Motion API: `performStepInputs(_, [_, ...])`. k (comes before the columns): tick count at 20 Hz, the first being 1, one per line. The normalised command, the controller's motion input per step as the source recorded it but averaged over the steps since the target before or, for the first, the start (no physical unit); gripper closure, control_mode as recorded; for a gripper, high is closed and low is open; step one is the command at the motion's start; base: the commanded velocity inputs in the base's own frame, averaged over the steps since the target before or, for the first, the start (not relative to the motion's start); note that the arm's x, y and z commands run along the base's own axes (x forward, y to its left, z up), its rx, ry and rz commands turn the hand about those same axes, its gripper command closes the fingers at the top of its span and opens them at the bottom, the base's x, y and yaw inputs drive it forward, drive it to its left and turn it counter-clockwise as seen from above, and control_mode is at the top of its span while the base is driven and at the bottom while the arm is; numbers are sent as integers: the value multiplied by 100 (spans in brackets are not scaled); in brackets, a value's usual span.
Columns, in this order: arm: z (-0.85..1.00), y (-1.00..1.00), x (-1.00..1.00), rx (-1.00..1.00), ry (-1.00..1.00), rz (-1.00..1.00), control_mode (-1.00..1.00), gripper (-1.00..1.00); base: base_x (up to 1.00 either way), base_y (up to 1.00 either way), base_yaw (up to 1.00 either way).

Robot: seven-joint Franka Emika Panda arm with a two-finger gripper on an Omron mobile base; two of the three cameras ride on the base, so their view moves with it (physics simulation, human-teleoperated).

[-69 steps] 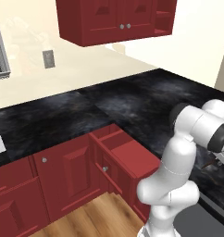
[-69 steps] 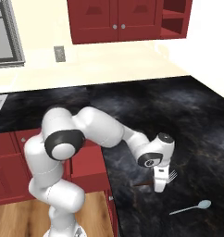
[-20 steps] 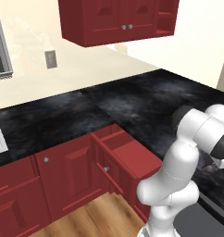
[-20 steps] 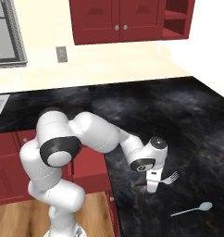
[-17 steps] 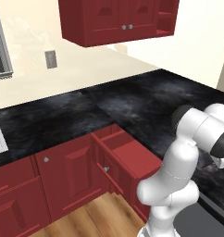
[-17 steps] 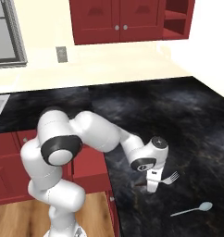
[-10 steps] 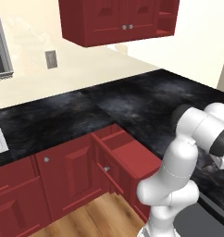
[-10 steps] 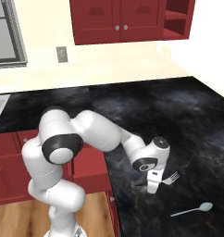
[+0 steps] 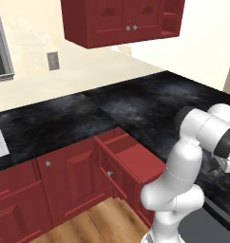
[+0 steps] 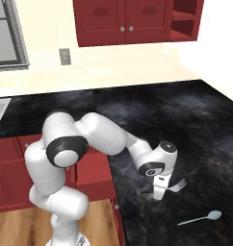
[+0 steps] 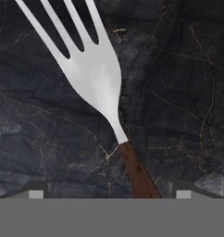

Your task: Organize the utensils by type. Pick up the wooden spoons from the counter and place them in the open cabinet. Then pick up the metallic utensils from the counter and place them in the open drawer.

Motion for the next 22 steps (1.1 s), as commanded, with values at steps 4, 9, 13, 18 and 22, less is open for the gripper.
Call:
performStepInputs(4, [-49, 3, -24, -1, 3, 0, -100, -100, 0, 0, 0])
performStepInputs(9, [-59, 0, -45, -1, 0, 0, -100, -100, 0, 0, 0])
performStepInputs(13, [-63, 0, -46, 0, 0, 0, -100, -100, 0, 0, 0])
performStepInputs(18, [-73, 10, -39, -4, 0, 0, -100, 100, 0, 0, 0])
performStepInputs(22, [-78, 6, -47, -8, 0, 0, -100, 100, 0, 0, 0])
